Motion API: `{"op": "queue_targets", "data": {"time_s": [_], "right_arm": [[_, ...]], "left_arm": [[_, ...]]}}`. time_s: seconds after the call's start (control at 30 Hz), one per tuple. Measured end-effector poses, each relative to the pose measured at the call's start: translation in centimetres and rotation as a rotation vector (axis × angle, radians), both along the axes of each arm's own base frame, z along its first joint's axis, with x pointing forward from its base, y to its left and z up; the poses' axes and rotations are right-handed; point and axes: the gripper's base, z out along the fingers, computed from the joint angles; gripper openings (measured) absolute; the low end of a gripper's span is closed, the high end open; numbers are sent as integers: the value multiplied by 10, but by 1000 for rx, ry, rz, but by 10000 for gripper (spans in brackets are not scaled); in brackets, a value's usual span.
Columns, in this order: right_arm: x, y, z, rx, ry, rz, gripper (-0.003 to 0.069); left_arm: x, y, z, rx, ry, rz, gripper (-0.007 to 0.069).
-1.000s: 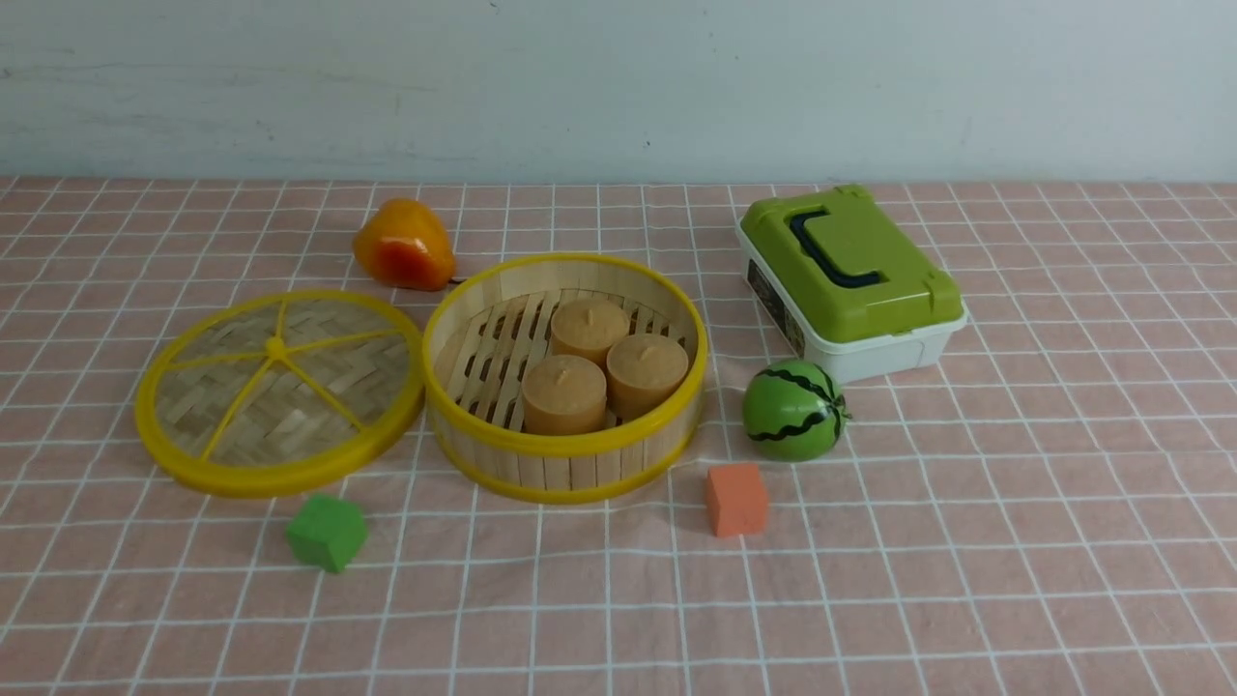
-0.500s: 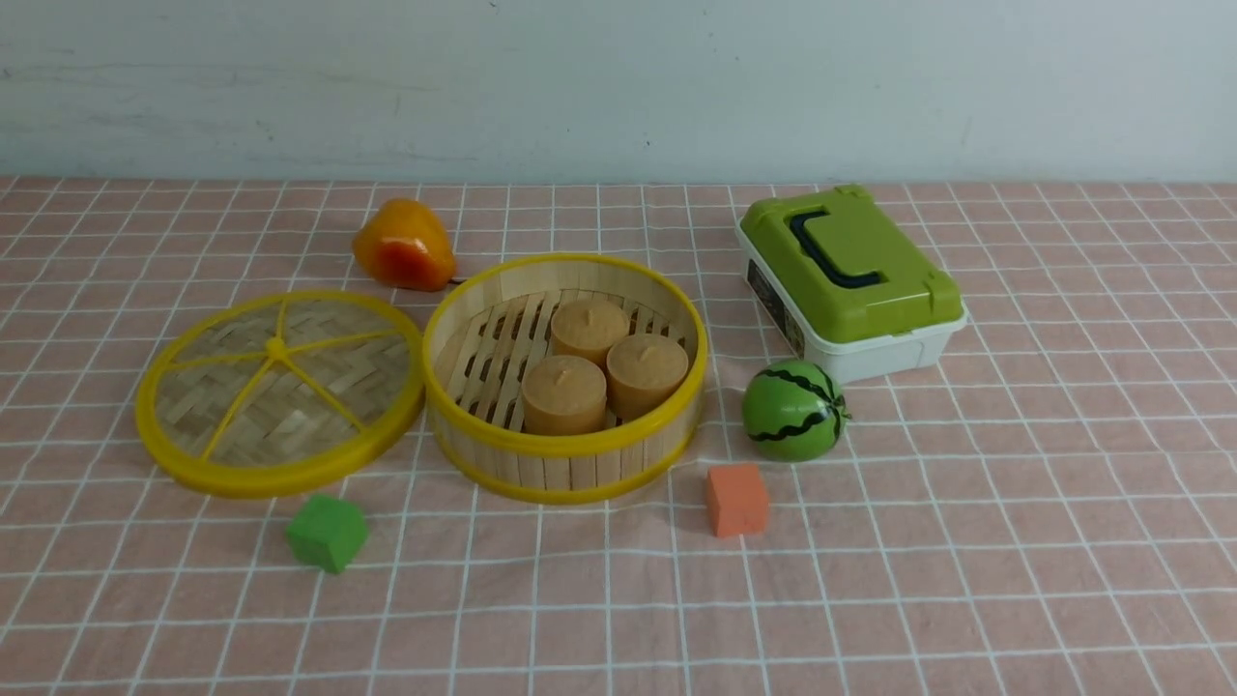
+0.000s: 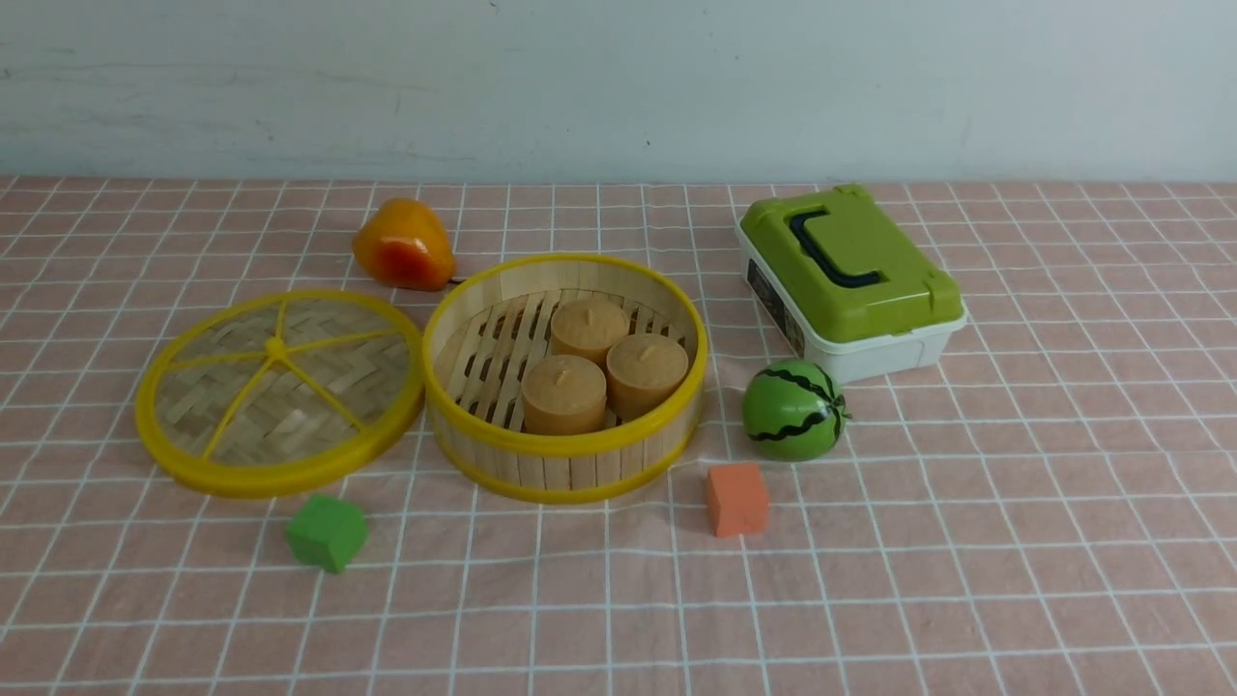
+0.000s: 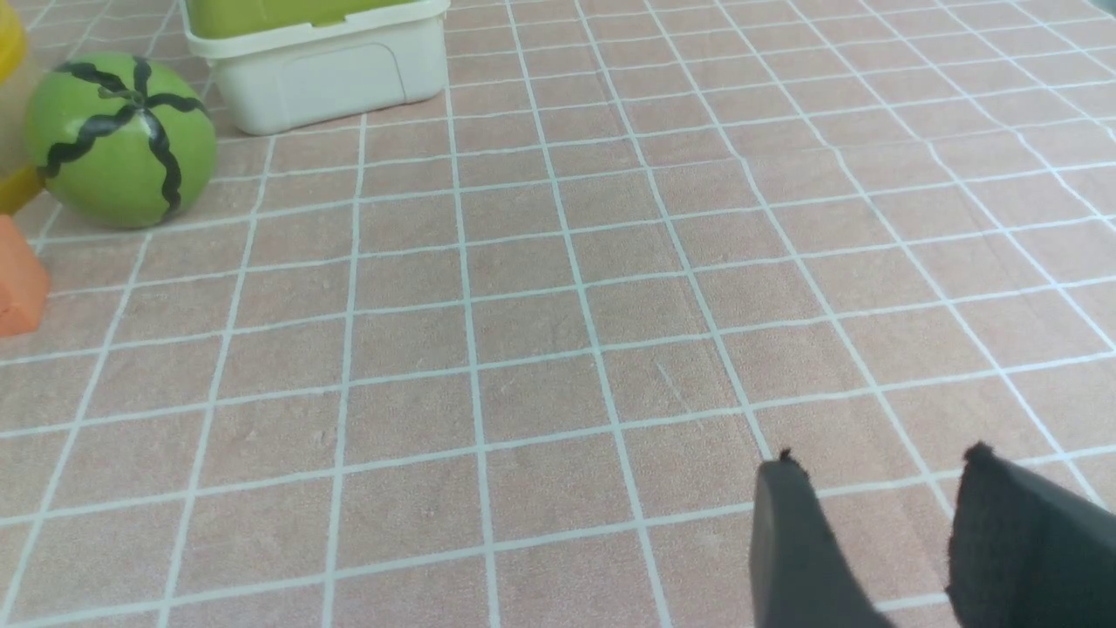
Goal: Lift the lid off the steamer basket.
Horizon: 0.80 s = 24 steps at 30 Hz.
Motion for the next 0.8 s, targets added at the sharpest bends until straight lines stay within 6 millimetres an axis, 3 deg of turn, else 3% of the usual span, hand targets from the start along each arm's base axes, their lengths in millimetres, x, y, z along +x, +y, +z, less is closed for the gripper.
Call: {"op": "queue_targets", "data": {"time_s": [0.5,0.63,0.8], "right_arm": [[0,0,0,0,0,0,241],[0,0,0,0,0,0,241],[0,0,0,0,0,0,241]], "left_arm": [[0,-3,-1,-98,4,-4,-13],[0,-8,-1,-431,-11,45,-13],[0,-11,-1,-589,-6,63,-13]]}}
